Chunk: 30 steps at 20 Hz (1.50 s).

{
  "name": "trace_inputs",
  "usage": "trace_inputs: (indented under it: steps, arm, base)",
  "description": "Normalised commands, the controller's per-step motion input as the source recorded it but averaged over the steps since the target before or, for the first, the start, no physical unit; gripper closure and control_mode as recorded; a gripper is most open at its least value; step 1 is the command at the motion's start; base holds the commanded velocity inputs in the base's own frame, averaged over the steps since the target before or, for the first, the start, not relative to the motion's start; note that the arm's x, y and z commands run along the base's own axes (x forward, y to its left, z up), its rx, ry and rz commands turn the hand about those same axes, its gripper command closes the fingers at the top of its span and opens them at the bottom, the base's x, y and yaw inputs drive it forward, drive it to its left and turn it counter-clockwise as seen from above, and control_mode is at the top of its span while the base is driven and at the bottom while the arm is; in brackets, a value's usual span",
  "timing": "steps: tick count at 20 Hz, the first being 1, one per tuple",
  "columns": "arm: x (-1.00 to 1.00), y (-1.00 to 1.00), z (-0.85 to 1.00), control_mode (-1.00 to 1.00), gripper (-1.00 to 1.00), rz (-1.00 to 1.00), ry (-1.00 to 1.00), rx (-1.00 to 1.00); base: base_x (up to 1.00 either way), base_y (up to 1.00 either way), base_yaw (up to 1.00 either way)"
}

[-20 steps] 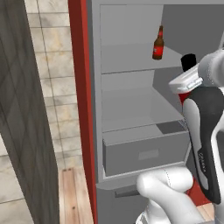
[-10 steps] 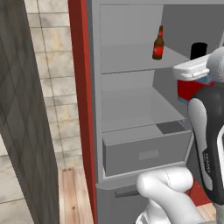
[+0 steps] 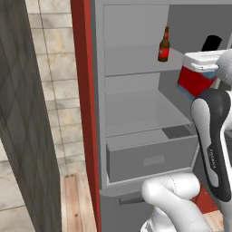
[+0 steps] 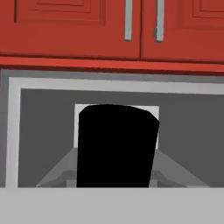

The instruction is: Place the liquor and beer on the top shelf of the fridge to keep them out of children's reach, and place the avocado on lower shelves for easy access.

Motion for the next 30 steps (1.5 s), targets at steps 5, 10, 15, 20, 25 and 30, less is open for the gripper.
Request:
trace_inputs:
  steps: [5,10,15,20,25,30]
  arm:
    - [0.42,-0.08,0.44,-1.00,1.00,0.00,0.06,0.00]
    - [0.47,0.00,0.09,-1.00,1.00,0.00,0.15,0.00]
    - [0.37,0.00,-0.01,-1.00,1.00,0.01,0.05,0.00]
    - [0.36,0.00,-0.15,-1.00,1.00,0.00,0.00,0.00]
    - [0.38,0.00,-0.22,-1.00,1.00,0.00,0.00,-0.02]
    - [0.45,0.00,-0.11,-1.00,1.00,0.00,0.00,-0.03]
  base:
    - [0.00,0.00,0.00]
    - [0.00,0.00,0.00]
    - [0.00,0.00,0.00]
    - [0.00,0.00,0.00]
    - [0.00,0.00,0.00]
    - [0.00,0.00,0.00]
